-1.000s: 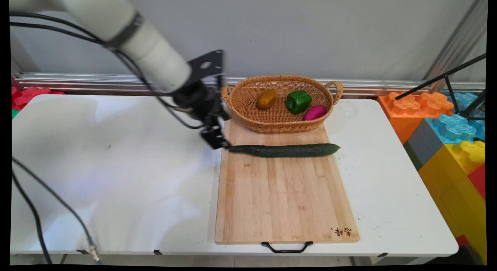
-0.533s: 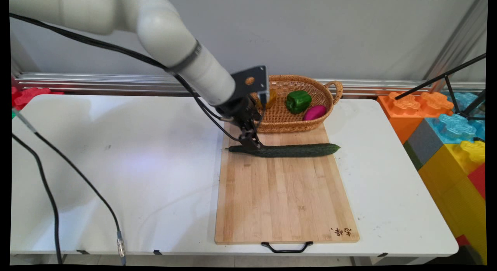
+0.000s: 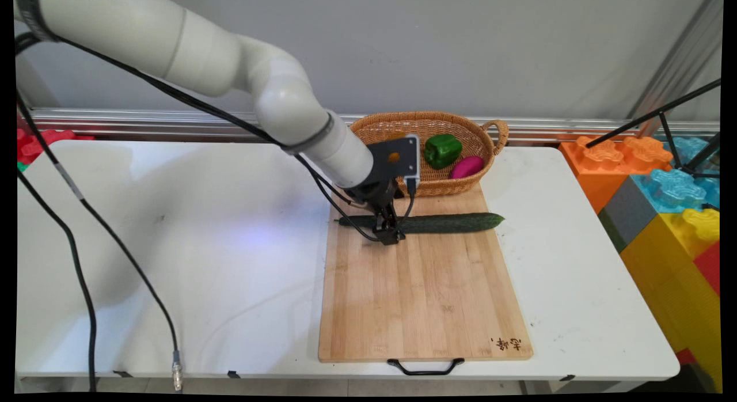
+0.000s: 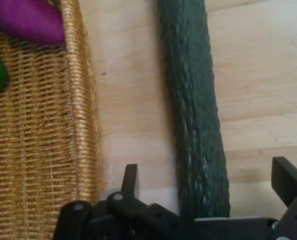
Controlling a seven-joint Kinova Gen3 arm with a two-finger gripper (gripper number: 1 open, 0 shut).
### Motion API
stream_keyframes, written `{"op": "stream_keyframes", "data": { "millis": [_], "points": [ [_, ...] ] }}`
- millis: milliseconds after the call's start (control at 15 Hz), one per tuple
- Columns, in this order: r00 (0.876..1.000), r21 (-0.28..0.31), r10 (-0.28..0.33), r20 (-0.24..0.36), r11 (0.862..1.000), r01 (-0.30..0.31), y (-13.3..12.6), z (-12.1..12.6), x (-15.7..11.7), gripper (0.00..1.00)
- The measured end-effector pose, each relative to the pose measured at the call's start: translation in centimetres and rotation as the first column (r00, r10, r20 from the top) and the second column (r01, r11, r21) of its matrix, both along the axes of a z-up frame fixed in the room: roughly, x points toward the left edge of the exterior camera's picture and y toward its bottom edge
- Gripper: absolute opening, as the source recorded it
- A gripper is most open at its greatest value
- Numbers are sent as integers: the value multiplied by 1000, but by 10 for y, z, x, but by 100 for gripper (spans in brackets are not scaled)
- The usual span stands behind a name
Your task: Pick up the cucumber from the cutting board, then place the picked object in the vegetable basket
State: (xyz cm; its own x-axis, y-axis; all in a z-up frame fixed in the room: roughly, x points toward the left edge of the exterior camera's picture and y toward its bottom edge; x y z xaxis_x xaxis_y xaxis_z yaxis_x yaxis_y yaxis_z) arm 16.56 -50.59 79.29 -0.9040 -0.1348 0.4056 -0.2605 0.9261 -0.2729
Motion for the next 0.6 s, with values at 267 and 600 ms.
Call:
{"op": "stream_keyframes", "data": {
  "millis": [267, 600],
  "points": [
    [1000, -17, 8, 10, 1000, -8, -2, -15, -6, 100],
    [1000, -32, 15, 7, 999, -15, 1, -20, -11, 0]
  ]
}}
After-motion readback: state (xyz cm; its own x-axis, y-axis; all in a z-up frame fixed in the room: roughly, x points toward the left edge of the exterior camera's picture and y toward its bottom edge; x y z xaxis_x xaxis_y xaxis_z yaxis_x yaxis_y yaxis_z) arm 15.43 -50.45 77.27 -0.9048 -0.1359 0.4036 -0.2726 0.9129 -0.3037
